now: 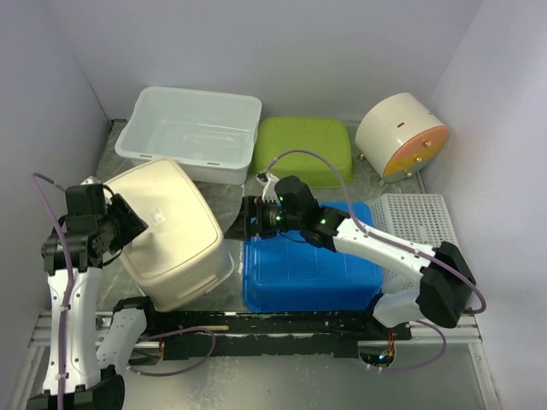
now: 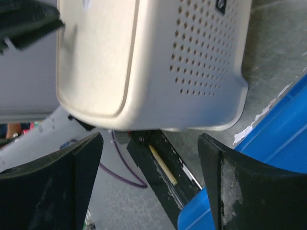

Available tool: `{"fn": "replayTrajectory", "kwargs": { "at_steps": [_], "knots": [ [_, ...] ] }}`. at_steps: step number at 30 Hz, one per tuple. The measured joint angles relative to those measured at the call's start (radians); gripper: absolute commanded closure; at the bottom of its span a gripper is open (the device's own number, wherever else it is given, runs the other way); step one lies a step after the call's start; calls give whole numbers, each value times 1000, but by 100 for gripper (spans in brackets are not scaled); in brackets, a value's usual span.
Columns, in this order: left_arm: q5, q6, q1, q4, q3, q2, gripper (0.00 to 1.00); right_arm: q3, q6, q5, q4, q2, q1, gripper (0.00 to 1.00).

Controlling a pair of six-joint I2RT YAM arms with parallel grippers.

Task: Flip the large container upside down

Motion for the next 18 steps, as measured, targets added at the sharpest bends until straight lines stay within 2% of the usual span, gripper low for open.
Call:
{"fn": "replayTrajectory", "kwargs": {
  "at_steps": [3, 6, 7, 12, 18],
  "knots": [
    [-7, 33, 0, -50, 78, 75, 32, -48, -28, -3, 24, -43, 45, 13],
    [-28, 68, 0, -39, 173, 179, 30, -77, -19, -32, 84, -44, 87, 1],
    [-35, 77, 0, -30, 196, 213, 29, -101, 2, -49, 122, -45, 95, 0],
    [-67, 111, 0, 45, 276, 368, 28, -230, 146, -111, 316, -42, 94, 0],
    [-111, 155, 0, 109, 320, 468, 25, -241, 292, -121, 442, -23, 120, 0]
  ]
}}
